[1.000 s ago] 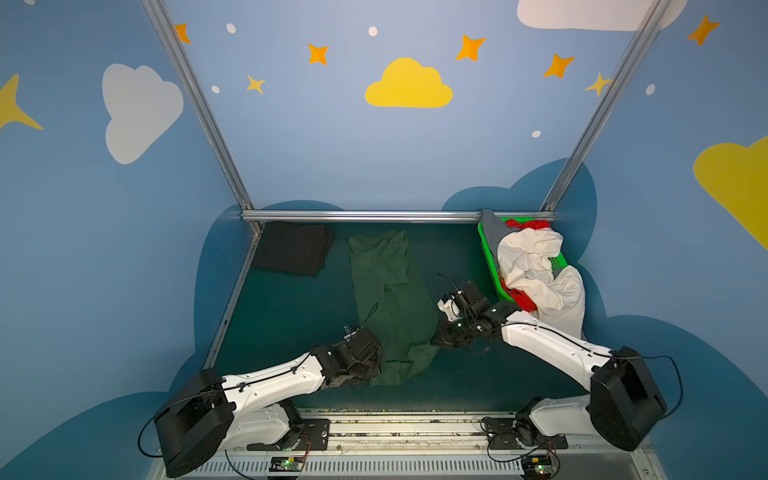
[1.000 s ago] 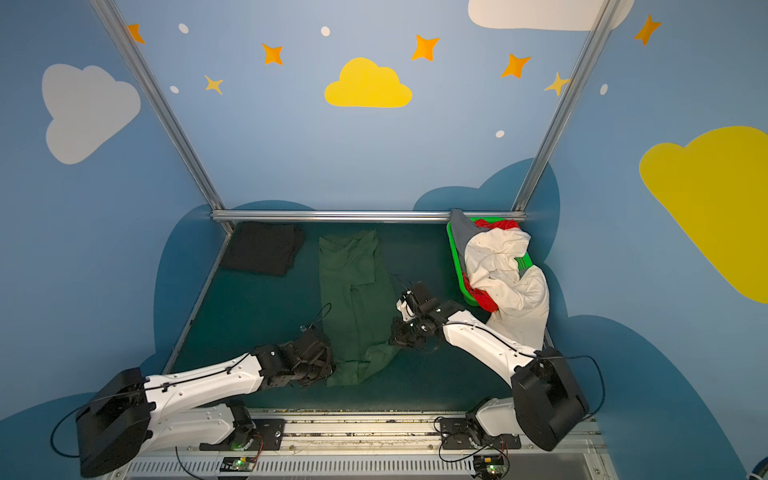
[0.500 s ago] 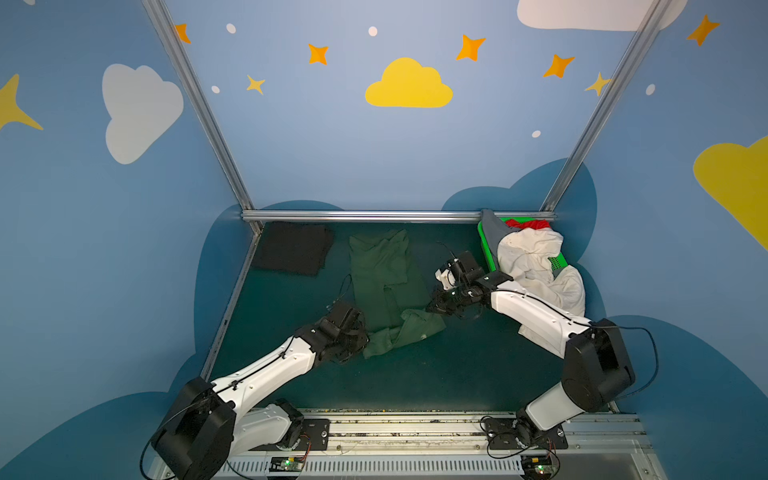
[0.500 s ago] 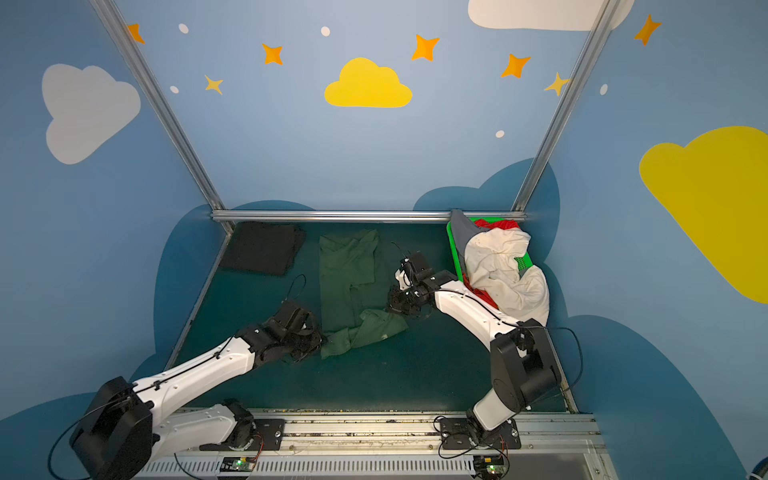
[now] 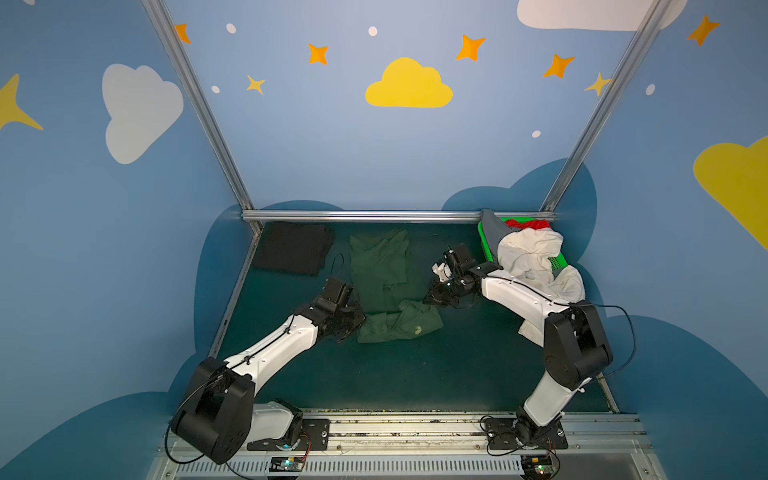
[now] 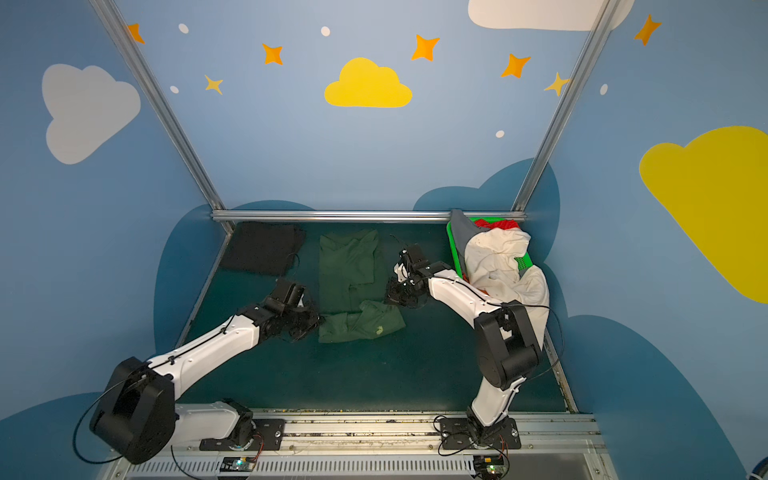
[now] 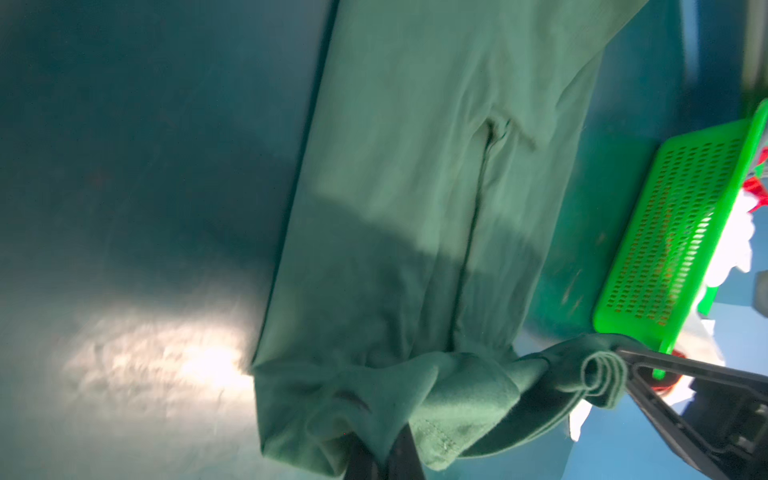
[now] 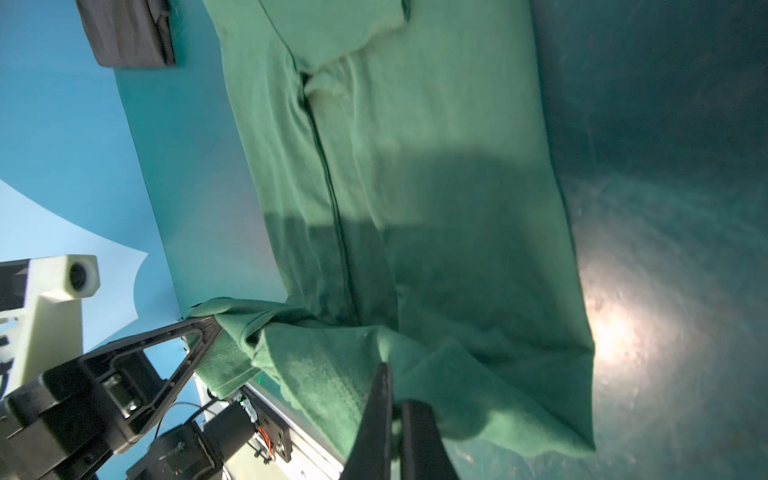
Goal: Fold and stack the t-shirts
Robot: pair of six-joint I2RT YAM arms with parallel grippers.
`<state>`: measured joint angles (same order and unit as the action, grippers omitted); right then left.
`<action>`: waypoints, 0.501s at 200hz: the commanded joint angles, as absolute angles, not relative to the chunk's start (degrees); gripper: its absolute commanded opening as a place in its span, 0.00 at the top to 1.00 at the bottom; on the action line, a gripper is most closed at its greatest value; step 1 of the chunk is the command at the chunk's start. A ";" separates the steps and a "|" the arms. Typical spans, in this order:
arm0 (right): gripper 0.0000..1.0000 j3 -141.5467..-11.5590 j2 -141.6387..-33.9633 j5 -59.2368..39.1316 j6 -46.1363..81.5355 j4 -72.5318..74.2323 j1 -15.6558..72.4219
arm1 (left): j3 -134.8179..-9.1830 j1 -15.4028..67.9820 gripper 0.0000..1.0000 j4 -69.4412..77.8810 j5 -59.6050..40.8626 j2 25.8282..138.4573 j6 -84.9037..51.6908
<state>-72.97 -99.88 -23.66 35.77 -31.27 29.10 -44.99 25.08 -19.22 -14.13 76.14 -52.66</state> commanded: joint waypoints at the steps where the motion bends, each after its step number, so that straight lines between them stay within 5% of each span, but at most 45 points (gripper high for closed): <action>1: 1.00 -76.37 -101.69 -23.81 33.89 -30.85 28.48 | -47.06 23.15 0.96 -19.03 -15.31 77.53 -50.19; 100: 1.00 -85.92 -110.89 -24.18 32.46 -32.70 27.38 | -52.00 18.22 0.96 -15.92 -16.84 86.29 -47.90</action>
<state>-83.24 -109.08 -23.68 33.47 -31.35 27.94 -50.13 19.11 -17.50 -16.14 84.09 -49.30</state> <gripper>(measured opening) 0.047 0.047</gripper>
